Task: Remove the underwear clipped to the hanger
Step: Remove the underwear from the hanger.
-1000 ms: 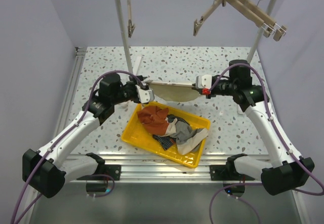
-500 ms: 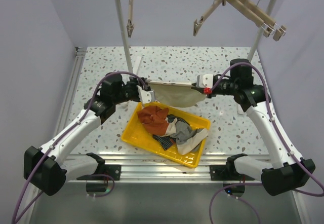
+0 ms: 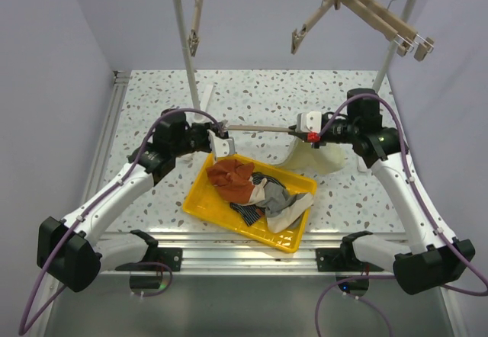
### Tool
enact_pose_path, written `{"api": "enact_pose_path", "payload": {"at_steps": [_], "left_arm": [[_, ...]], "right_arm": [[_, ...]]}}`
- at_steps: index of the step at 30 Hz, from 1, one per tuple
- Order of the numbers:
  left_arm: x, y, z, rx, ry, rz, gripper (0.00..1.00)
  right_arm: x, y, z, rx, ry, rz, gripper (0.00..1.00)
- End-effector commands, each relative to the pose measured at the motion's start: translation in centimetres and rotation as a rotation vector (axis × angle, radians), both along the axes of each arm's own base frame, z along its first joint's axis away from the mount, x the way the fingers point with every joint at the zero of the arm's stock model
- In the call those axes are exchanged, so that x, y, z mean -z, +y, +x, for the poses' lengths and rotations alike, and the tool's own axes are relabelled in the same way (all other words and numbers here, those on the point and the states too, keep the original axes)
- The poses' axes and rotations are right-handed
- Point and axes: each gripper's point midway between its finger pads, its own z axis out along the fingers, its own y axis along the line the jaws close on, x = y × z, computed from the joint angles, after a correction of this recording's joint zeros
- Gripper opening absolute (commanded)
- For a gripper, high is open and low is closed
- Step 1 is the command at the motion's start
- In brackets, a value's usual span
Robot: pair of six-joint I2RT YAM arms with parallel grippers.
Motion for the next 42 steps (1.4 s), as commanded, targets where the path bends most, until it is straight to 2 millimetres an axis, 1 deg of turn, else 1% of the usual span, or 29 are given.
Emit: {"api": "enact_pose_path", "payload": {"at_steps": [1, 2, 3, 4, 5, 6, 7, 10, 14, 16, 17, 19, 21, 22, 24, 26, 27, 28, 29, 33, 36, 37, 39, 40, 42], "left_arm": [[-2.6, 0.1, 0.9, -0.023, -0.063, -0.042, 0.0], [-2.7, 0.0, 0.9, -0.026, -0.057, -0.053, 0.01], [-2.9, 0.0, 0.9, -0.029, -0.057, -0.065, 0.24], [-3.2, -0.1, 0.8, -0.03, -0.059, -0.079, 0.4], [-3.5, -0.2, 0.7, -0.03, -0.053, -0.099, 0.71], [-4.0, -0.2, 0.5, -0.029, -0.056, -0.116, 0.92], [-4.4, -0.3, 0.4, -0.025, -0.059, -0.13, 1.0], [-5.1, -0.9, -0.3, 0.004, -0.03, -0.176, 1.0], [-6.1, -2.0, -1.6, 0.078, 0.004, -0.228, 1.0], [-6.0, -2.6, -2.2, 0.121, 0.038, -0.243, 1.0], [-6.4, -3.0, -2.4, 0.141, 0.039, -0.25, 1.0], [-5.3, -3.9, -2.5, 0.186, 0.106, -0.238, 0.98], [-4.9, -4.5, -2.5, 0.214, 0.136, -0.234, 0.95], [-4.8, -4.9, -2.7, 0.235, 0.15, -0.237, 0.9], [-4.3, -5.6, -2.6, 0.253, 0.177, -0.229, 0.85], [-4.2, -6.5, -2.8, 0.275, 0.184, -0.216, 0.74], [-3.3, -6.9, -2.8, 0.276, 0.21, -0.2, 0.7], [-3.0, -7.0, -2.8, 0.28, 0.208, -0.183, 0.64], [-2.4, -7.5, -2.9, 0.287, 0.229, -0.164, 0.61], [-1.2, -7.8, -2.2, 0.25, 0.235, -0.123, 0.52], [-1.0, -7.5, -1.3, 0.202, 0.214, -0.108, 0.33], [-0.9, -7.4, -1.0, 0.184, 0.207, -0.102, 0.16], [-1.2, -7.3, -0.6, 0.169, 0.19, -0.106, 0.0], [-1.0, -7.3, -0.5, 0.159, 0.188, -0.103, 0.0], [-1.3, -7.1, -0.2, 0.139, 0.176, -0.115, 0.0]], "right_arm": [[-2.6, 0.4, -0.7, -0.032, -0.052, 0.044, 0.0], [-2.6, 0.4, -0.6, -0.03, -0.049, 0.044, 0.0], [-2.5, 0.4, -0.6, -0.029, -0.047, 0.041, 0.0], [-2.4, 0.3, -0.5, -0.024, -0.045, 0.038, 0.0], [-2.2, 0.3, -0.4, -0.021, -0.038, 0.034, 0.0], [-2.0, 0.3, -0.3, -0.017, -0.037, 0.031, 0.0], [-1.9, 0.2, -0.2, -0.013, -0.033, 0.026, 0.0], [-1.5, 0.2, -0.1, -0.015, -0.022, 0.019, 0.0], [-1.0, 0.2, 0.0, -0.025, -0.009, 0.006, 0.0], [-0.9, 0.3, -0.1, -0.037, -0.01, -0.002, 0.0], [-1.0, 0.4, -0.3, -0.046, -0.007, 0.001, 0.0], [-0.9, 0.5, -0.3, -0.056, 0.001, 0.001, 0.0], [-1.0, 0.6, -0.3, -0.061, 0.003, 0.004, 0.0], [-1.0, 0.6, -0.3, -0.061, 0.003, 0.004, 0.0], [-1.0, 0.6, -0.2, -0.058, 0.003, 0.001, 0.0], [-0.9, 0.5, -0.2, -0.053, 0.003, -0.001, 0.0], [-1.0, 0.5, -0.2, -0.052, 0.0, -0.001, 0.0], [-1.0, 0.5, -0.2, -0.05, 0.0, -0.001, 0.0], [-0.9, 0.5, -0.2, -0.05, 0.003, -0.002, 0.0], [-0.9, 0.5, -0.3, -0.05, 0.006, 0.003, 0.0], [-0.8, 0.6, -0.5, -0.057, 0.01, 0.006, 0.0], [-0.8, 0.6, -0.5, -0.058, 0.01, 0.007, 0.0], [-0.8, 0.6, -0.4, -0.056, 0.01, 0.007, 0.0], [-0.7, 0.6, -0.4, -0.056, 0.014, 0.006, 0.0], [-0.7, 0.6, -0.4, -0.051, 0.016, 0.009, 0.0]]}}
